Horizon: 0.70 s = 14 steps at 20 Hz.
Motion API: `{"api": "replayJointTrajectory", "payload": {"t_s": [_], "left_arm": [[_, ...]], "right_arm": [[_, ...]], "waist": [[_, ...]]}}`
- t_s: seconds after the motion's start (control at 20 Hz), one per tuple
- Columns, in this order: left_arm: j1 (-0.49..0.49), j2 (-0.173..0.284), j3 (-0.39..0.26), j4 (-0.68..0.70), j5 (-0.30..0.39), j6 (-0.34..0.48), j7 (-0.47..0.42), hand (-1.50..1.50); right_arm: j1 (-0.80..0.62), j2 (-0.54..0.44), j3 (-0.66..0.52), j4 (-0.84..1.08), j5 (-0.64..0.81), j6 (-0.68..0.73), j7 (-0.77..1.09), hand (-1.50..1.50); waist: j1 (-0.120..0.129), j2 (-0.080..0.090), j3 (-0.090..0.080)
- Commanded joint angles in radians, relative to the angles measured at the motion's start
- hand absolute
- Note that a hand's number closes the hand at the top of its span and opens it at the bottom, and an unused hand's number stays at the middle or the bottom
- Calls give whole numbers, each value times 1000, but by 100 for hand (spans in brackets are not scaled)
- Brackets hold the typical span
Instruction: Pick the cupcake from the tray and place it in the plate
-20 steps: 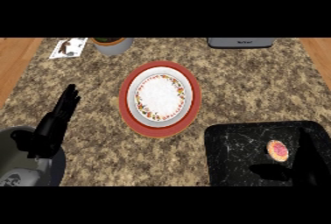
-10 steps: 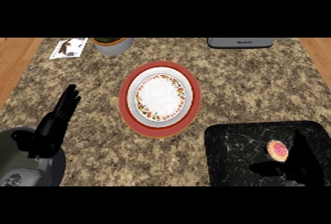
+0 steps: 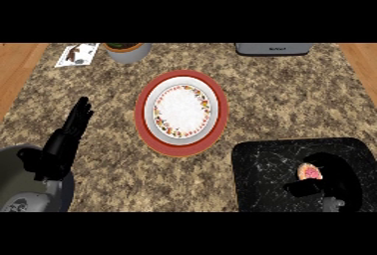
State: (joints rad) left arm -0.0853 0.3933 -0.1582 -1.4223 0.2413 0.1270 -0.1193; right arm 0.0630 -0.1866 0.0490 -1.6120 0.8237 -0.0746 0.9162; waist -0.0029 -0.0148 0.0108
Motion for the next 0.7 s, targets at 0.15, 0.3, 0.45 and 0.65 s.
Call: {"api": "replayJointTrajectory", "payload": {"t_s": [0.15,0.3,0.45,0.65], "left_arm": [[25,-26,24,104,-30,-19,-43,0],[33,17,54,61,-4,-47,-19,0],[28,-25,21,43,-19,-13,3,0],[32,13,58,85,-11,-63,-20,0]], "right_arm": [[18,17,25,107,69,-121,-136,150],[87,-13,107,35,54,-85,-268,150],[106,-73,189,11,47,-18,-396,150],[186,-83,254,-144,202,-129,-387,150]], "waist": [[2,16,-11],[-1,14,-11],[0,15,-10],[-10,13,-12]]}}
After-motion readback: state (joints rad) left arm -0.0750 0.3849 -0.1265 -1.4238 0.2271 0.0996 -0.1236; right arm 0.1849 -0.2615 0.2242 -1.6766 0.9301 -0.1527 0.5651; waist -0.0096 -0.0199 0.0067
